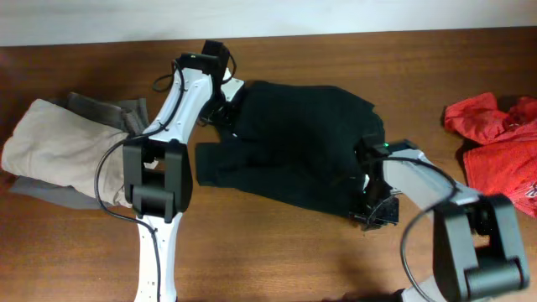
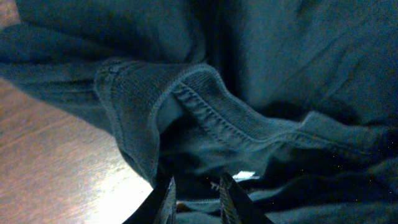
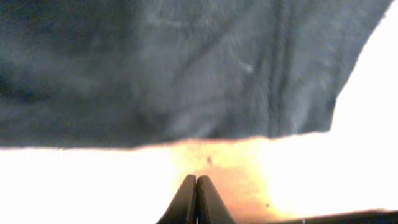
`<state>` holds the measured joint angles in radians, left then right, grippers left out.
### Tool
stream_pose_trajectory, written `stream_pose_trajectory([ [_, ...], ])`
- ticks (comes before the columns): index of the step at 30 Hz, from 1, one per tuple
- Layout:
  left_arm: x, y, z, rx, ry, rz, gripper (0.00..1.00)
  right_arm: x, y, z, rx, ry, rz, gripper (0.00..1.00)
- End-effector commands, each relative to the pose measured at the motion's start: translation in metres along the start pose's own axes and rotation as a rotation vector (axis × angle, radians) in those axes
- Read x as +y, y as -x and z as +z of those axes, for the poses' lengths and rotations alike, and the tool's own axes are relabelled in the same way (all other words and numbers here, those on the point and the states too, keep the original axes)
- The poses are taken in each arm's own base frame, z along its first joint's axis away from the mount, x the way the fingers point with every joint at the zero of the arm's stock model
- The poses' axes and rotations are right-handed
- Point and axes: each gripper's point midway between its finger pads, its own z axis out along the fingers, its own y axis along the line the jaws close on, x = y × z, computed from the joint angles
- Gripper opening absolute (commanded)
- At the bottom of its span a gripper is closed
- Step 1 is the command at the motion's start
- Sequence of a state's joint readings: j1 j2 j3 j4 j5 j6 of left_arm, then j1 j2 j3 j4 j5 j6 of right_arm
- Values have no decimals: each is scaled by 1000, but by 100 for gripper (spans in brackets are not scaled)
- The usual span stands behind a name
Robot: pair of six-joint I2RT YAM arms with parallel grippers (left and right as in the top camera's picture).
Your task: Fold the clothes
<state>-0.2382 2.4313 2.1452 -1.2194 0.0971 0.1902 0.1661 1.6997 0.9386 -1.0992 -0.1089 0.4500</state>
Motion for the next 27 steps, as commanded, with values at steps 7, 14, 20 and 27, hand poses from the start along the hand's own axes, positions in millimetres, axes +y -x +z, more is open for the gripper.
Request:
stream_pose_trajectory([
  [7, 13, 22, -67, -119, -13, -21, 42, 12, 18, -44, -254, 82, -116, 4],
  [14, -7, 42, -76, -192, -58, 18, 38, 28, 33, -60, -358, 165, -138, 4],
  [20, -30, 37, -61, -147, -77, 77, 16, 58, 39, -71, -398, 308, -254, 5],
  [27, -39, 28, -33, -84, -90, 105, 6, 62, 45, -75, -429, 321, -259, 4],
])
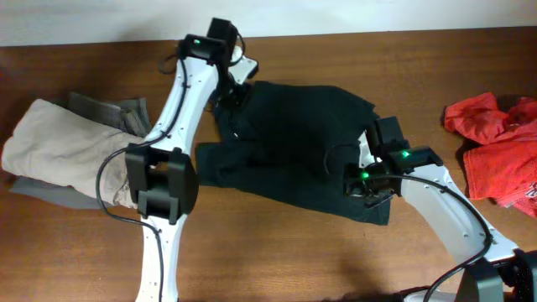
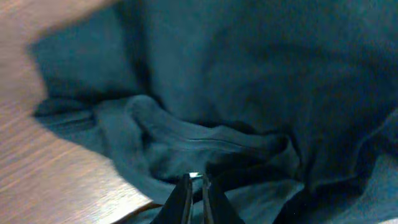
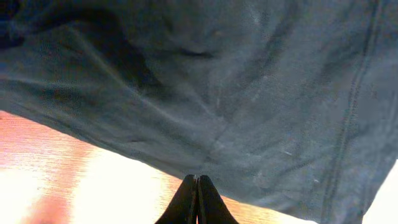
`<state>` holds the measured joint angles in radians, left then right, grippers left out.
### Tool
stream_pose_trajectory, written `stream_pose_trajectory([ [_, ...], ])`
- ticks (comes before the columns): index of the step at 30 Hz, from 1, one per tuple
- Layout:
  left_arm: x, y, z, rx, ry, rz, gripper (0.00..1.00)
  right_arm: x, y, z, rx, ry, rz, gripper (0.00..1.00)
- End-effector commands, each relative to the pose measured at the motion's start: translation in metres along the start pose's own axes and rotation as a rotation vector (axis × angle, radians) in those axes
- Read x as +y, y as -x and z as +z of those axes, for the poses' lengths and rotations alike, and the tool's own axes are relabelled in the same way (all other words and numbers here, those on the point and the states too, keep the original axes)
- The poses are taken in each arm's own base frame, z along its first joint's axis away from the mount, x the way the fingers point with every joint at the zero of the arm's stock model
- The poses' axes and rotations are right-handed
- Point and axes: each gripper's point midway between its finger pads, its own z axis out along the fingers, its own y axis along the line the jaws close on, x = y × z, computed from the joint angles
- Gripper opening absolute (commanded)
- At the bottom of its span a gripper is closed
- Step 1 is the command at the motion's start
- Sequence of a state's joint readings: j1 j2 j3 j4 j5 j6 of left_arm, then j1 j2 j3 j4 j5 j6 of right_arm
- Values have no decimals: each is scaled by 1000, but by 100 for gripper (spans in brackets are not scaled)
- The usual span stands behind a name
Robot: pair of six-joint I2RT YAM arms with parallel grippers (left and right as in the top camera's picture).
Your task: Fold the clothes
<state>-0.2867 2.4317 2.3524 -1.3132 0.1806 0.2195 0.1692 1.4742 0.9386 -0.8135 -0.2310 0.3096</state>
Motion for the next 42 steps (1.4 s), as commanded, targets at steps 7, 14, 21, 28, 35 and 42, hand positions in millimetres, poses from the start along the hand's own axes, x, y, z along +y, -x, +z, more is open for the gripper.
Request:
stream_pose_trajectory([
  [7, 5, -22, 67, 105, -39, 0, 2, 7, 0, -1, -2, 27, -27, 5],
  [14, 44, -25, 104, 133, 132, -38, 1, 7, -1, -1, -1, 27, -27, 5],
  [21, 138, -47, 91, 122, 556, -413, 1, -1, 2, -1, -15, -18, -26, 5],
  [28, 153, -56, 92, 125, 466, -443, 4, -9, 28, 11, -95, -68, -35, 5],
  [35, 136, -57, 89, 159, 365, -401, 18, 11, 46, 46, -94, 57, -66, 5],
  [42, 113, -35, 61, 124, 290, -376, 21, 23, 58, 86, -92, 155, -166, 5],
])
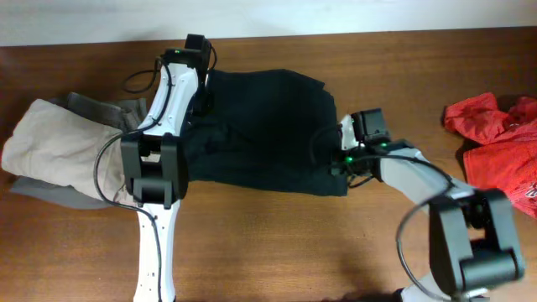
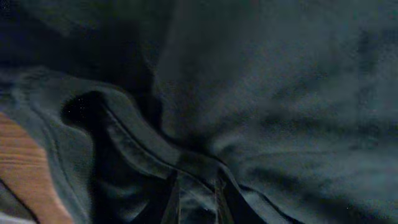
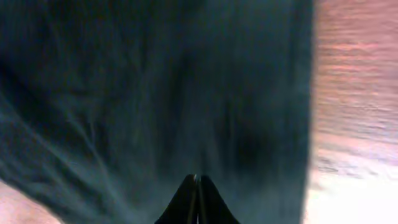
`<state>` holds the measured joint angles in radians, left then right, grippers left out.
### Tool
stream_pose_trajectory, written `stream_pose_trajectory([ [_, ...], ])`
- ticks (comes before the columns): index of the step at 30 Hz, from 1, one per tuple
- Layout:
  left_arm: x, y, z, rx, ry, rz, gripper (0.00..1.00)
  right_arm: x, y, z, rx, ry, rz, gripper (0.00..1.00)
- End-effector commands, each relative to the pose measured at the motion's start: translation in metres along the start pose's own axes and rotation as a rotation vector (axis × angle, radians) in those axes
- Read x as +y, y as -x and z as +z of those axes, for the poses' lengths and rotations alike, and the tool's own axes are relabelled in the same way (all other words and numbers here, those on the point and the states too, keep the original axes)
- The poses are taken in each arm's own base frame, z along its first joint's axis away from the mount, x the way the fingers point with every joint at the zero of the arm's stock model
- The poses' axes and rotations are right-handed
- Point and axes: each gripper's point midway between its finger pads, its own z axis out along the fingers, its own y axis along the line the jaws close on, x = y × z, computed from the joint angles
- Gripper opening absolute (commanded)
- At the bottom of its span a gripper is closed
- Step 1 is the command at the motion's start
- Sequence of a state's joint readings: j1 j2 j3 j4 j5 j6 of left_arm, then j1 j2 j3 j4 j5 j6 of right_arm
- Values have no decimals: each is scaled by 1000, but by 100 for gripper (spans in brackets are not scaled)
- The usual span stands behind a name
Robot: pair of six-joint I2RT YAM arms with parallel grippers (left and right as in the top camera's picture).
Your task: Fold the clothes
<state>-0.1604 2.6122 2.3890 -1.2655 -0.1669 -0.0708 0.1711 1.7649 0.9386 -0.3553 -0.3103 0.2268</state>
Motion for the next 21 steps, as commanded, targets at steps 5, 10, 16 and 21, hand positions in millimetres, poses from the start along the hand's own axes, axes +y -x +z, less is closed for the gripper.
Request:
stream_pose_trajectory([
  [5, -20, 12, -42, -44, -76, 54, 34, -37, -32, 34, 121, -146, 76, 4],
  [10, -18, 13, -98, -98, -123, 49, 49, -103, -70, 11, 200, -542, 303, 4],
  [16, -38, -3, -118, -60, -260, 69, 49, -128, -69, -30, 163, -674, 398, 4],
  [21, -66, -11, -121, -41, -353, 144, 49, -134, -59, -55, 106, -687, 435, 4],
])
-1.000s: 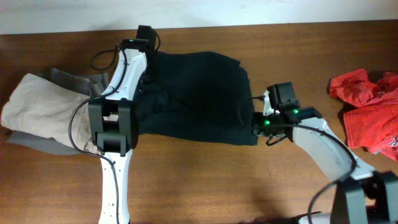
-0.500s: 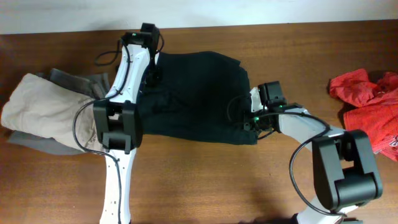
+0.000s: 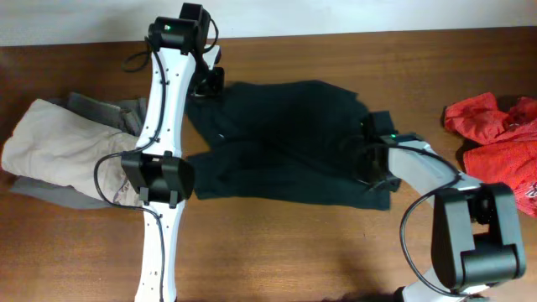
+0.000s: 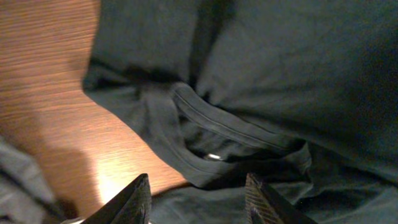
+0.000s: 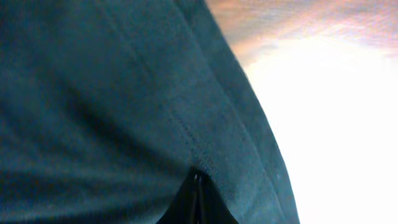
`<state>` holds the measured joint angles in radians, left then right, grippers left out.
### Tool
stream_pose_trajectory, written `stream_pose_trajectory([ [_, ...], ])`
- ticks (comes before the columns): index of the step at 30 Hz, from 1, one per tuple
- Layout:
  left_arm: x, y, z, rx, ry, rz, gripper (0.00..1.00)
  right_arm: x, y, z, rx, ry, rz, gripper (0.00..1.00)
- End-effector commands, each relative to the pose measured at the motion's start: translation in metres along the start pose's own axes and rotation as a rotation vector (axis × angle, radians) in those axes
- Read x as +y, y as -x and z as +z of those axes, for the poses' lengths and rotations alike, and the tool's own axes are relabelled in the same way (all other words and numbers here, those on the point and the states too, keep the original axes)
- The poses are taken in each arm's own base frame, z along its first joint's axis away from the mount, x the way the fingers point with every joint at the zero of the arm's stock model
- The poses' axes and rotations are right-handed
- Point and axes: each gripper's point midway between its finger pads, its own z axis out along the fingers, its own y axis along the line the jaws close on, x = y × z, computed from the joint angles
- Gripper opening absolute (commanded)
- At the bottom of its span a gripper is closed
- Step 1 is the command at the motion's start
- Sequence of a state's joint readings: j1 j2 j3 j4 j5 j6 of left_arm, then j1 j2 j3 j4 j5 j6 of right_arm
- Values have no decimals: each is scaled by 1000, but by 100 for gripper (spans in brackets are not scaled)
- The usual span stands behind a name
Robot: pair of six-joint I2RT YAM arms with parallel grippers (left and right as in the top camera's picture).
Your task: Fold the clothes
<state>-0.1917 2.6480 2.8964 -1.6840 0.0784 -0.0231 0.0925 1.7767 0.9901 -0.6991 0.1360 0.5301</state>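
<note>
A black shirt (image 3: 285, 147) lies spread on the wooden table (image 3: 277, 252), collar toward the upper left. My left gripper (image 3: 210, 81) hovers over that corner. In the left wrist view the gripper (image 4: 198, 199) is open wide, with nothing between its fingers (image 4: 134, 200), just above the ribbed collar (image 4: 236, 134). My right gripper (image 3: 369, 172) sits at the shirt's right edge. In the right wrist view it (image 5: 198, 182) is shut, its tips pressed into the dark fabric beside a stitched hem seam (image 5: 186, 134).
A beige garment (image 3: 59, 147) lies on a grey one (image 3: 109, 113) at the table's left side, close to the left arm's base. Red clothing (image 3: 495, 143) lies bunched at the right edge. Bare wood runs along the front.
My left gripper has opened and let go of the collar, and now stands a little higher. The right gripper has shifted right and toward the front with the shirt's edge. The shirt lies wider and flatter.
At first my left gripper stood slightly open at the collar and the right one was shut at the shirt's lower right corner. Then the left was shut on the collar. Later the shirt sat bunched toward the left. Now it lies spread out, with the collar released.
</note>
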Motion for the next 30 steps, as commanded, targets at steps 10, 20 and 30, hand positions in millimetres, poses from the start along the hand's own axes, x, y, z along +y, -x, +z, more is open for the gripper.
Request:
stream_pose_trajectory([
  [10, -79, -12, 8, 31, -86, 184, 39, -34, -2, 1, -28, -126, 19, 4],
  [20, -70, -31, -131, -204, 85, 209, 38, -33, -6, 1, -9, -115, -7, 4],
  [30, -67, -114, -111, -62, 18, 137, 49, -29, -7, 1, 2, -96, -5, 4],
])
